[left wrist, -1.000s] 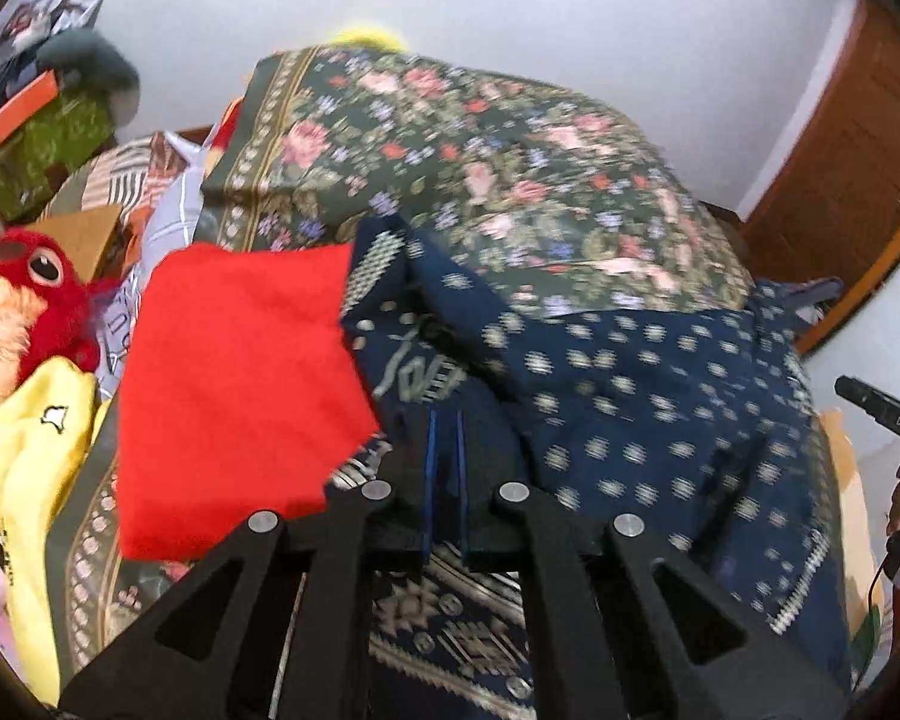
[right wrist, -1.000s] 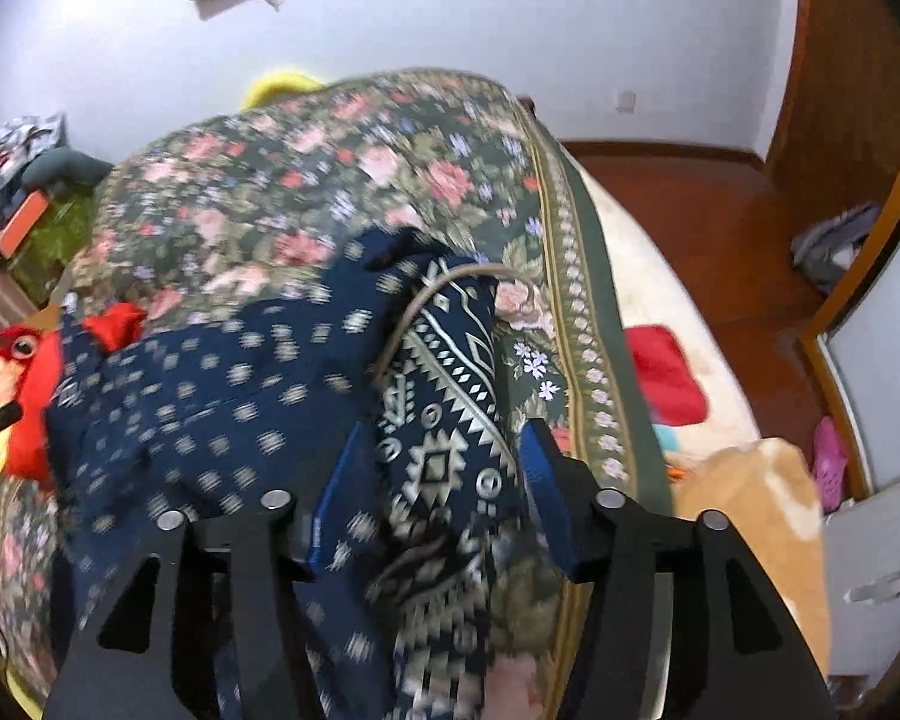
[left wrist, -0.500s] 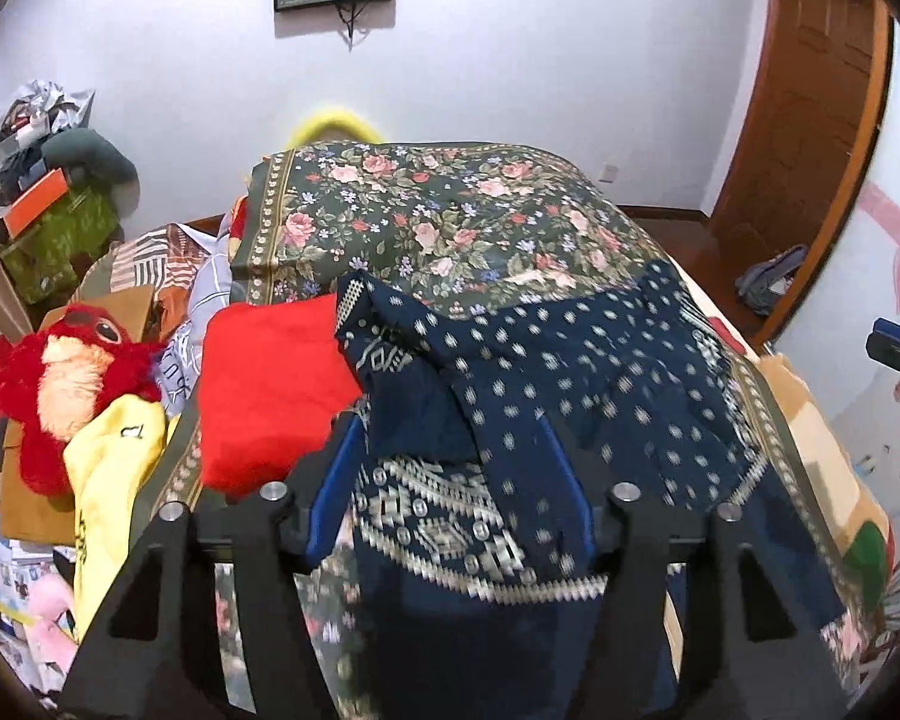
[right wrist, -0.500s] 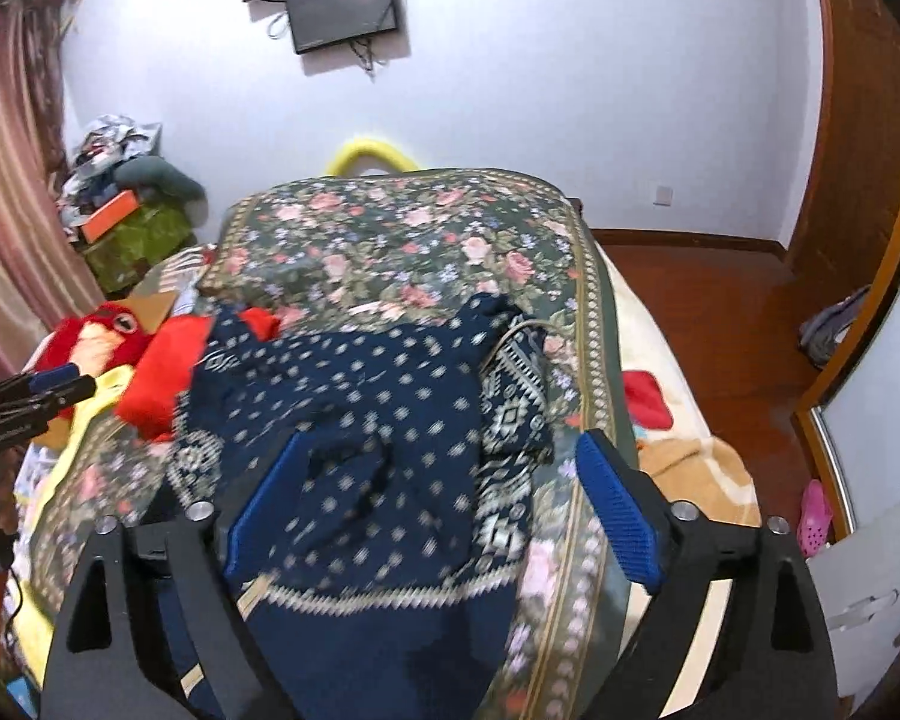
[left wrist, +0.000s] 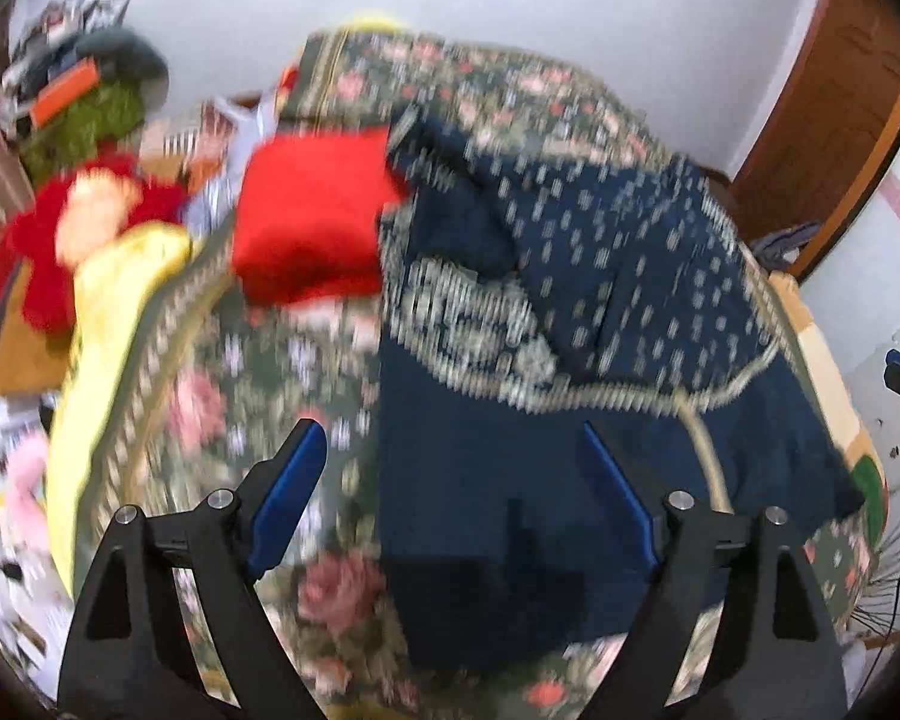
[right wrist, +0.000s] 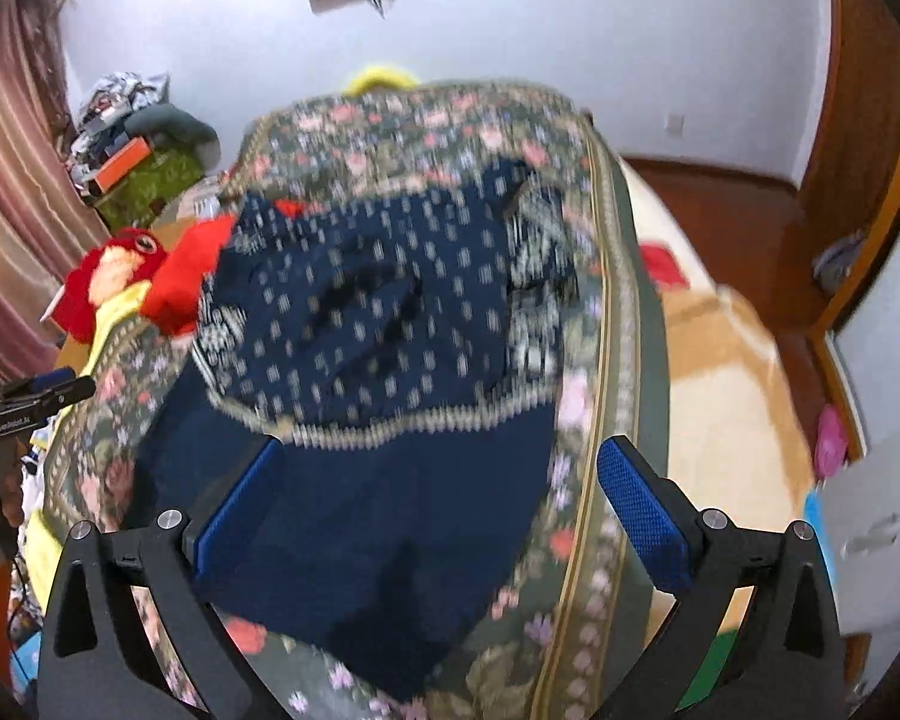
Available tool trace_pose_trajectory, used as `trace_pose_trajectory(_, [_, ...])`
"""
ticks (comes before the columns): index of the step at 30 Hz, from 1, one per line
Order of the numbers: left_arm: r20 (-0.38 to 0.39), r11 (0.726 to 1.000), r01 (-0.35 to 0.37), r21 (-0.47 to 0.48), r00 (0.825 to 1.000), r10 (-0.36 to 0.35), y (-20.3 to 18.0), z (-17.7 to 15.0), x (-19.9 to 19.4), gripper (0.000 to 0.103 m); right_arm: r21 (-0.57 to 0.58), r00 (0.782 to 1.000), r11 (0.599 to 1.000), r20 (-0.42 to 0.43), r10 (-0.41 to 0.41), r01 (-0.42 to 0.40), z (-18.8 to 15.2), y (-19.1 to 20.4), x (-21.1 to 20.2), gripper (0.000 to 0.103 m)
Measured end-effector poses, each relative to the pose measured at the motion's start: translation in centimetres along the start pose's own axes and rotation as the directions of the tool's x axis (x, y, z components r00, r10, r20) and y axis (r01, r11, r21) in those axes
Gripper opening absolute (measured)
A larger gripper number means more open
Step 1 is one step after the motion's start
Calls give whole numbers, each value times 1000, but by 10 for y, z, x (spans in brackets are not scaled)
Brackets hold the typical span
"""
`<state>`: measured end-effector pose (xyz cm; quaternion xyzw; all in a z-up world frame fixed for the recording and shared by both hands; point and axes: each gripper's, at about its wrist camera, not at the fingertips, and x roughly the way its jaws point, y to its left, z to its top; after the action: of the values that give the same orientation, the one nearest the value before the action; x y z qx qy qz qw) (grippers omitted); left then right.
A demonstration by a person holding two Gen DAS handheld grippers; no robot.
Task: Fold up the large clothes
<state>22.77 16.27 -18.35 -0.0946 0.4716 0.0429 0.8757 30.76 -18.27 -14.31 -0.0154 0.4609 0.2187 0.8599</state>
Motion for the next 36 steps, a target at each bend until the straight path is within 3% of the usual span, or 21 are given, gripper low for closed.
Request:
trace_pose_trajectory(7, [-140, 986, 92, -141, 984, -112, 33, -58, 35, 85, 120, 991, 992, -116, 62, -48, -44, -19, 21, 103])
trace_pose_trajectory(11, [-214, 957, 132, -259, 958, -190, 45, -88, 60, 85, 200, 972, 974, -182, 146, -109, -62, -25, 33, 103])
trace_pose_trajectory(14, [-225, 924, 196, -330, 934, -278, 47, -103, 73, 85, 262, 951, 952, -219, 218, -158, -71, -27, 44, 103])
trace_pose_trajectory(16, [-225, 901, 232, -366, 918, -327, 45, -109, 80, 85, 276, 950, 948, -218, 222, -158, -74, -27, 48, 103])
trace_pose_trajectory(18, [-204, 888, 248, -388, 916, -346, 44, -113, 83, 85, 283, 956, 947, -199, 215, -154, -73, -26, 49, 103])
trace_pose_trajectory(21, [-156, 848, 307, -433, 900, -406, 46, -115, 85, 84, 311, 963, 936, -158, 220, -163, -72, -28, 48, 87])
trace_pose_trajectory(23, [-143, 799, 374, -470, 861, -487, 44, -117, 90, 63, 308, 966, 937, -145, 216, -164, -70, -27, 48, 69])
trace_pose_trajectory(24, [-146, 795, 377, -476, 857, -493, 45, -116, 90, 63, 304, 965, 937, -141, 223, -173, -69, -26, 48, 58])
trace_pose_trajectory(25, [-144, 804, 369, -466, 865, -480, 43, -114, 90, 59, 301, 962, 935, -140, 236, -186, -68, -25, 48, 47])
trace_pose_trajectory(26, [-141, 814, 364, -452, 872, -469, 41, -112, 88, 47, 297, 956, 932, -140, 256, -207, -67, -23, 48, 39])
trace_pose_trajectory(29, [-134, 835, 351, -425, 887, -441, 35, -102, 81, 19, 264, 953, 938, -145, 267, -223, -65, -15, 51, 27])
trace_pose_trajectory(32, [-126, 865, 327, -379, 909, -399, 30, -88, 73, 11, 228, 947, 942, -151, 285, -247, -61, -9, 53, 15])
trace_pose_trajectory(36, [-52, 887, 341, -311, 926, -375, 21, -65, 48, 9, 197, 946, 938, -97, 308, -285, -48, -5, 46, 14])
